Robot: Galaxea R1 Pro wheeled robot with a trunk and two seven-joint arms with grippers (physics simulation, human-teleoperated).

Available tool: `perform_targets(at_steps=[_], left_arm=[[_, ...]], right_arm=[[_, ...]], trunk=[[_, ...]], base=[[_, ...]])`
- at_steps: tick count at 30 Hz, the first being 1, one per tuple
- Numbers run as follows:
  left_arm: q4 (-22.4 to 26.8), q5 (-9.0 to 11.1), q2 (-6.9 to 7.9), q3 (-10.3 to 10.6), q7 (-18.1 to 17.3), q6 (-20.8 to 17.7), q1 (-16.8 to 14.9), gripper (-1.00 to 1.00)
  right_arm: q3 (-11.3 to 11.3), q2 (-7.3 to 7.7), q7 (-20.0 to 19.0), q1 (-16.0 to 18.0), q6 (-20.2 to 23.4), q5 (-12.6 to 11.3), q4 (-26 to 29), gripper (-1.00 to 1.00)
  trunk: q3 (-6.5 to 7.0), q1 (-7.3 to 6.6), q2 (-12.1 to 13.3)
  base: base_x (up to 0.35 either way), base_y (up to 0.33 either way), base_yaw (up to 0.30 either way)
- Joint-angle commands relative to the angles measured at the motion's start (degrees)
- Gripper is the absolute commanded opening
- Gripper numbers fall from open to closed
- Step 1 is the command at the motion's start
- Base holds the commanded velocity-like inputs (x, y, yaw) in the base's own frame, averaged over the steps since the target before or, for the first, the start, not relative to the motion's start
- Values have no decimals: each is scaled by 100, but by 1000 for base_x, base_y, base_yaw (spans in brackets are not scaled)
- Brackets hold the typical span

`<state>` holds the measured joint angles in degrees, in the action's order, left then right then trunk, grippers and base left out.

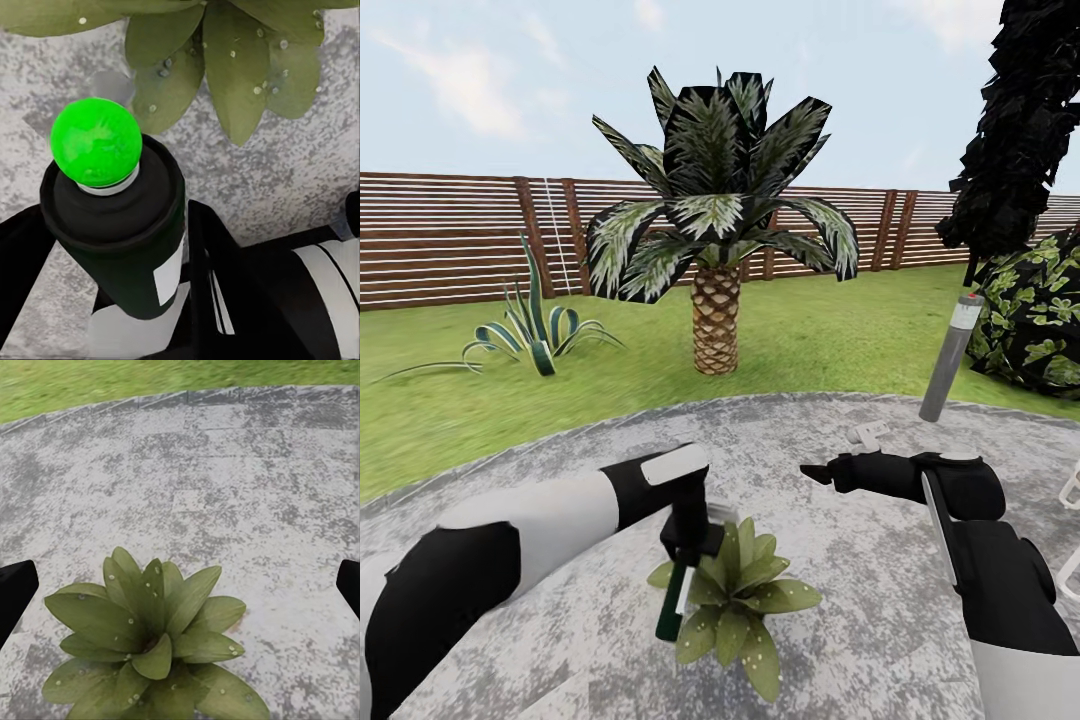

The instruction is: Pick up the pesticide atomizer in the garden and spray insectifuge to fully cover both potted plants in the garden.

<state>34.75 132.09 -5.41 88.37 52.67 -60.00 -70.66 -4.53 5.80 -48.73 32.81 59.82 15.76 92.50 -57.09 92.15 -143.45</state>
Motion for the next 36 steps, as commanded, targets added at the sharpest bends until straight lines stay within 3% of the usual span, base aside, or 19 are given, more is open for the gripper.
perform_targets(at_steps=[1, 9, 14, 18, 19, 21, 23, 24, 25, 26, 28, 30, 36], left_arm=[[-103, 80, -62, 63, 52, 0, -22, -100], [-232, 106, -261, 66, 16, 0, -117, -100], [-223, 106, -278, -425, -45, 53, -130, -100], [-223, 63, -222, -504, -60, 57, -58, -100], [-223, -55, -167, -498, -61, 58, 15, -100], [-213, -491, 101, -533, -123, 58, 364, -100], [-165, -837, 357, -541, -416, 132, 619, -100], [-33, -1228, 668, -539, -930, 347, 776, -100], [105, -1528, 882, -533, -1316, 523, 843, -100], [173, -1682, 977, -529, -1501, 604, 873, -100], [385, -2289, 1268, -540, -2194, 856, 1097, -100], [436, -2467, 1340, -545, -2385, 917, 1212, -100], [489, -2673, 1397, -505, -2612, 1186, 1475, -100]], right_arm=[[-4, 0, -59, 6, 18, 59, 5, 100], [-6, 1, -65, 6, 18, 59, 5, 100], [-11, 33, -71, 11, 18, 53, 5, 100], [-13, 37, -75, 13, 18, 51, 5, 100], [-13, 31, -75, 10, 18, 50, 5, 100], [-13, 22, -75, 9, 18, 52, 5, 100], [-9, 13, -75, 8, 18, 55, 5, 100], [-2, 7, -75, 7, 18, 57, 5, 100], [0, 5, -75, 7, 18, 61, 5, 100], [1, 4, -75, 7, 18, 64, 5, 100], [4, 2, -70, 7, 18, 74, 5, 100], [4, 1, -69, 6, 18, 79, 5, 100], [18, -4, -67, 6, 18, 85, 5, 100]], trunk=[[-6, -1, -3], [-6, -1, -3], [-6, -1, -3], [-6, -1, -3], [-6, -1, -3], [-6, -1, -3], [-6, -1, -3], [-6, -1, -3], [-6, -1, -3], [-6, -1, -3], [-6, -1, -3], [-6, -1, -3], [-6, -1, -3]], base=[[0, 0, 0], [0, 0, 0], [0, 0, 0], [0, 0, 0], [0, 0, 0], [0, 0, 0], [0, 0, 0], [0, 0, 0], [0, 0, 0], [0, 0, 0], [0, 0, 0], [0, 0, 0], [0, 0, 0]])
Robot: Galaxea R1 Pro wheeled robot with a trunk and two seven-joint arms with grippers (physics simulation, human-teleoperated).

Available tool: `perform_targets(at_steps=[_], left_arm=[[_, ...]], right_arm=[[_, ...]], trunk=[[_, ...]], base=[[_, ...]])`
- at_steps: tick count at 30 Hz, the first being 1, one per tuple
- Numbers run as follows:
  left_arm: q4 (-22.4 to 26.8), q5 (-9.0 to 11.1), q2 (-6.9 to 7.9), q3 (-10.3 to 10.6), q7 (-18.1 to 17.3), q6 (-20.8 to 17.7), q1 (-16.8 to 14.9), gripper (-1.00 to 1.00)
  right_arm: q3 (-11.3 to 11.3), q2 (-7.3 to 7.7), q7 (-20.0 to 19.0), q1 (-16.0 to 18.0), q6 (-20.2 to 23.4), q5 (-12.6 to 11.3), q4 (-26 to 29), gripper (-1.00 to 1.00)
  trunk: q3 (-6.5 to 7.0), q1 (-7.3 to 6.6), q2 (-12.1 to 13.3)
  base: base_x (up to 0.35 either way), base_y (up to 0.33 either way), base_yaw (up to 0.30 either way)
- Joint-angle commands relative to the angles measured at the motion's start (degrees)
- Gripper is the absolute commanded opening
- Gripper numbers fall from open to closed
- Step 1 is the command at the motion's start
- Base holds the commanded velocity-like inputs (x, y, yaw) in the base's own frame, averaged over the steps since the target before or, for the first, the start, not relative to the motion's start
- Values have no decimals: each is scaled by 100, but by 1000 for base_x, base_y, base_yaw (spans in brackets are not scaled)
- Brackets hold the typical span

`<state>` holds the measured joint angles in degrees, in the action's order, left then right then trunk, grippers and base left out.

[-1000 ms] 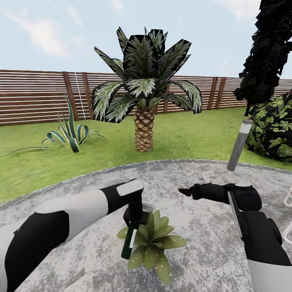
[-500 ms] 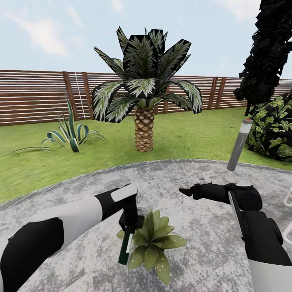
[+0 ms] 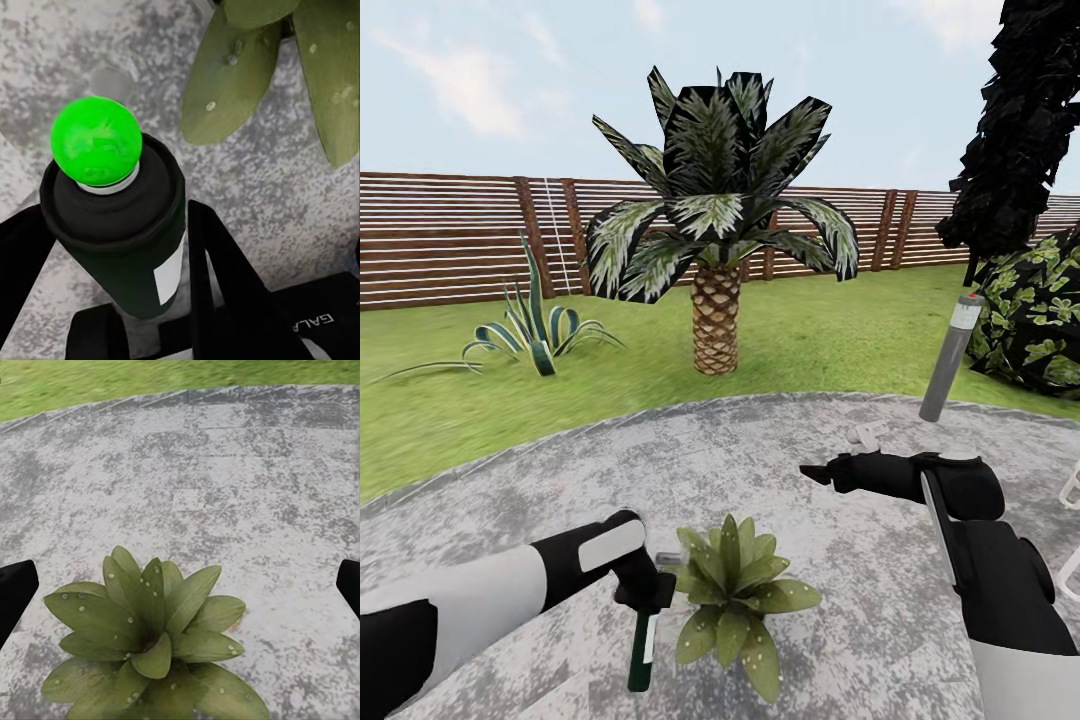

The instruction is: Pick up the pesticide atomizer in the garden and spray insectifuge to fully cover both potted plants in the garden.

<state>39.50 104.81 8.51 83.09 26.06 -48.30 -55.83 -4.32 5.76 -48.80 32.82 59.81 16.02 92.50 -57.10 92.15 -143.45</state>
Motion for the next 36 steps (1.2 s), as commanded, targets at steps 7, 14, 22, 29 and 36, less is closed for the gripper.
perform_targets(at_steps=[7, 14, 22, 29, 36], left_arm=[[23, -1311, 161, -2, -1197, 1365, 804, -100], [24, -1523, 291, 4, -1489, 1780, 1003, -100], [134, -1533, 403, 12, -1590, 1880, 1013, -100], [1100, -1574, 674, -4, -1466, 1906, 1013, -100], [2670, -1637, 1017, -154, 213, 1886, 1008, -100]], right_arm=[[10, -3, -54, -3, 19, 50, 5, 100], [18, -5, -47, -4, 19, 47, 5, 100], [15, -5, 156, -3, 19, 63, 1, 100], [19, -5, 473, 1, 19, 56, -3, 100], [19, -5, 485, -3, 19, 46, -4, 100]], trunk=[[-6, -1, -3], [-6, -1, -3], [-6, -1, -3], [-6, -1, -3], [-6, -1, -3]], base=[[0, 0, 0], [0, 121, -176], [0, 284, -274], [0, 296, -278], [0, 302, -275]])
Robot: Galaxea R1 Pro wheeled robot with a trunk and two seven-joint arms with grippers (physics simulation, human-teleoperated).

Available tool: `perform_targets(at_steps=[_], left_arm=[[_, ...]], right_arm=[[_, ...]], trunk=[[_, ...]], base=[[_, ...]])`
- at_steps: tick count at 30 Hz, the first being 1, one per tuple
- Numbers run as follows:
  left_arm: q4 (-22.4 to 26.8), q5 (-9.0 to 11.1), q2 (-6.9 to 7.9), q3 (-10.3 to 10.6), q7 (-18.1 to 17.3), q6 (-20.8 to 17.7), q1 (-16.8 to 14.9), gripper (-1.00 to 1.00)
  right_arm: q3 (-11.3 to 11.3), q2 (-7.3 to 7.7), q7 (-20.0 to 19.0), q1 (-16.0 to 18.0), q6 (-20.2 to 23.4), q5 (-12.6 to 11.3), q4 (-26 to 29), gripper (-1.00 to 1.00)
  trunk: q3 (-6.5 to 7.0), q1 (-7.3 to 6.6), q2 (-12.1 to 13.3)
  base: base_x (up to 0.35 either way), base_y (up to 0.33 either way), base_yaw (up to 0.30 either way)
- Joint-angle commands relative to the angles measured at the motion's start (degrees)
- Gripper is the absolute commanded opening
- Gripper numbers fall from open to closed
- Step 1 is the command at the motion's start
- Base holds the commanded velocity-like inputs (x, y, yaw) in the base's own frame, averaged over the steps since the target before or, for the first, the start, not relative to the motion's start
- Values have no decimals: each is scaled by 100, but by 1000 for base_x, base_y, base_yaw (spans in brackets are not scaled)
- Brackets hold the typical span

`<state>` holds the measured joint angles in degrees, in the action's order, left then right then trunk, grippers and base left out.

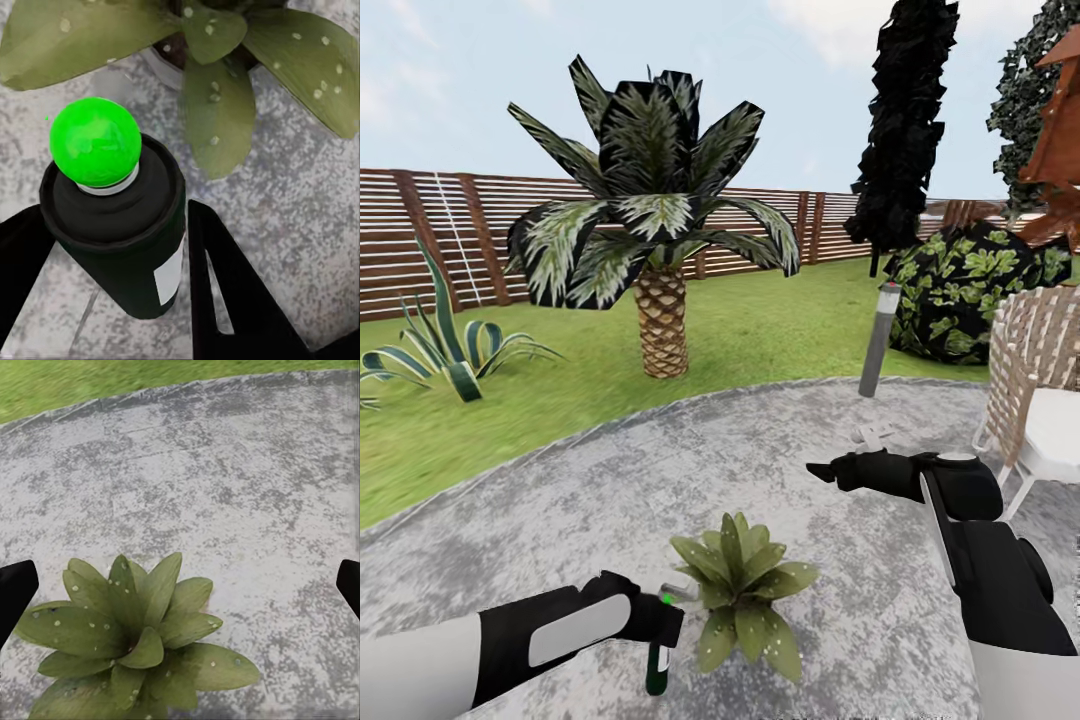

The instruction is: Pick up the pesticide atomizer in the garden and spray insectifuge to fully cover both potted plants in the garden.

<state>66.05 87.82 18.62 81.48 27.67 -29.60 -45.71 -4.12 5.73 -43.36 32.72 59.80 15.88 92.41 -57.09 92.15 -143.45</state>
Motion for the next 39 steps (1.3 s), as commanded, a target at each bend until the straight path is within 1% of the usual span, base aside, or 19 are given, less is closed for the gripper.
perform_targets(at_steps=[1, 2, 4, 8, 12, 16, 17, 20, 22, 23, 25, 26, 27, 30, 32, 39], left_arm=[[58, 62, 48, -15, 120, 16, 0, -100], [84, 64, 85, -33, 187, 16, 8, -100], [82, 62, 111, -51, 233, 16, 59, -100], [-9, 66, 157, -57, 244, -11, 116, -100], [-297, 56, 102, -34, 199, -47, 127, -100], [-381, 54, 65, -34, 171, -65, 136, -100], [-384, 50, 31, -36, 167, -83, 139, -100], [-411, 51, -151, -54, 165, -181, 135, -100], [-467, 57, -369, -65, 164, -233, 114, -100], [-544, 61, -442, -67, 166, -243, 114, -100], [-784, 60, -523, -65, 121, -248, 130, -100], [-832, 58, -534, -62, 77, -246, 134, -100], [-926, 59, -556, -56, -74, -230, 142, -100], [-1004, 63, -561, -48, -219, -205, 152, -100], [-1023, 67, -523, -49, -257, -192, 187, -100], [-1102, 69, -492, -61, -279, -186, 253, -100]], right_arm=[[-1, -2, -59, 7, 20, 55, 7, 100], [-1, -2, -59, 6, 20, 51, 10, 100], [-3, -2, -59, 6, 20, 48, 12, 100], [-9, -2, -59, 6, 20, 44, 14, 100], [-8, -2, -59, 6, 20, 44, 14, 100], [-15, -2, -59, 6, 20, 40, 14, 100], [-20, -2, -59, 6, 20, 39, 14, 100], [-30, -2, -64, 6, 20, 38, 14, 100], [-35, -2, -66, 6, 20, 38, 14, 100], [-35, -2, -67, 6, 20, 38, 14, 100], [-36, -2, -67, 6, 20, 38, 14, 100], [-36, -2, -67, 6, 20, 38, 14, 100], [-36, -2, -65, 6, 20, 38, 14, 100], [-37, -2, -66, 6, 20, 38, 14, 100], [-37, -2, -66, 6, 20, 38, 14, 100], [-33, 5, -62, -29, 20, 38, 14, 100]], trunk=[[-6, -1, -3], [-6, -1, -3], [-6, -1, -3], [-6, -1, -3], [-6, -1, -3], [-6, -1, -3], [-6, -1, -3], [-6, -1, -3], [-6, -1, -3], [-6, -1, -3], [-6, -1, -3], [-6, -1, -3], [-6, -1, -3], [-6, -1, -3], [-6, -1, -3], [-6, -1, -3]], base=[[0, 315, -235], [0, 318, -194], [-16, 319, -161], [-86, 320, -136], [-153, 306, -189], [-119, 303, -261], [4, 319, -273], [106, 310, -276], [205, 281, -278], [227, 272, -279], [235, 269, -279], [238, 269, -279], [235, 273, -279], [206, 289, -278], [113, 316, -181], [21, 337, -33]])
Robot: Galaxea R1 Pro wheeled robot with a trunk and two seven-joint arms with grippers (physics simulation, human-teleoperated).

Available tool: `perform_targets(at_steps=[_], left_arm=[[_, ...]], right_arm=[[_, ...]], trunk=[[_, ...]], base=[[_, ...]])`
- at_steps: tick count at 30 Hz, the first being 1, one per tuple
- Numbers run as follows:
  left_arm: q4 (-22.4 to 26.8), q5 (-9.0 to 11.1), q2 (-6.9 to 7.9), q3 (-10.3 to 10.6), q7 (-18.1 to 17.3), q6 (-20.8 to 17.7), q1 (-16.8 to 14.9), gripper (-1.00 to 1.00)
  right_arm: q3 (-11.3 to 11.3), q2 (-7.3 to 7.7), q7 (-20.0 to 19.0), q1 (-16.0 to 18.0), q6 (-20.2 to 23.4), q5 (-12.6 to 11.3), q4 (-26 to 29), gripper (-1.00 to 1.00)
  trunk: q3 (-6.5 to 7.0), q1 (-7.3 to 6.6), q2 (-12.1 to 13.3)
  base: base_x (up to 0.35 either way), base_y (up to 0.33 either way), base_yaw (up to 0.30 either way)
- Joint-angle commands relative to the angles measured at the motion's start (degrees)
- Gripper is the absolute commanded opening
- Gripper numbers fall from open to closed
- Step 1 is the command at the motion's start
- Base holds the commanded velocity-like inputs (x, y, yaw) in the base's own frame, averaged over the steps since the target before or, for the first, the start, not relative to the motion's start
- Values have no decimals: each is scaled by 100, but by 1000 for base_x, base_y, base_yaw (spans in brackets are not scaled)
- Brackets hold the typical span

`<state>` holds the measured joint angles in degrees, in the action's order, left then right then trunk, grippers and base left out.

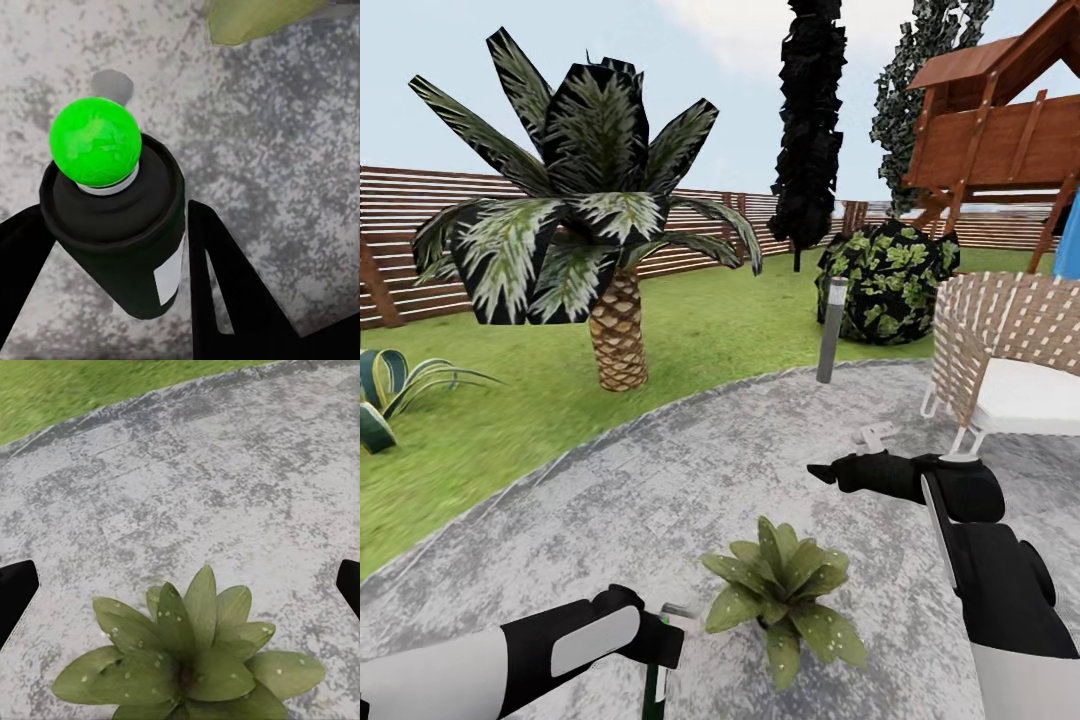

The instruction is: Pick up the pesticide atomizer in the garden and spray insectifuge to fully cover both potted plants in the garden.

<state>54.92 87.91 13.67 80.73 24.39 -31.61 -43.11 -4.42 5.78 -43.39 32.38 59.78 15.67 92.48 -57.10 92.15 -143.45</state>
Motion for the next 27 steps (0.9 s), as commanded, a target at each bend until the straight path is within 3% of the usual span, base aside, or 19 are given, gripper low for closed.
perform_targets(at_steps=[1, 6, 12, 16, 22, 27], left_arm=[[8, 59, 3, 14, 49, 14, -4, -100], [-166, 70, -4, 0, 44, 15, -6, -100], [-388, 84, -31, -10, -179, 11, -14, -100], [-394, 46, -198, 6, -206, -55, -44, -100], [-394, 36, -251, 5, -163, 1, -42, -100], [-405, 34, -498, 8, -134, -2, -264, -100]], right_arm=[[-6, 0, -58, -1, 22, 59, 7, 100], [0, -5, -76, 3, 22, 52, 13, 100], [-30, 4, -82, 39, 22, 50, 12, 100], [-36, 12, -82, 49, 22, 50, 13, 100], [-41, 7, -82, 49, 22, 50, 13, 100], [-41, 36, -74, 63, 22, 50, 15, 100]], trunk=[[-6, -1, -3], [-6, -1, -3], [-6, -1, -3], [-6, -1, -3], [-6, -1, -3], [-6, -1, -3]], base=[[2, 342, -3], [33, 340, -33], [187, 297, -240], [255, 233, -278], [98, 182, -280], [5, 23, -280]])
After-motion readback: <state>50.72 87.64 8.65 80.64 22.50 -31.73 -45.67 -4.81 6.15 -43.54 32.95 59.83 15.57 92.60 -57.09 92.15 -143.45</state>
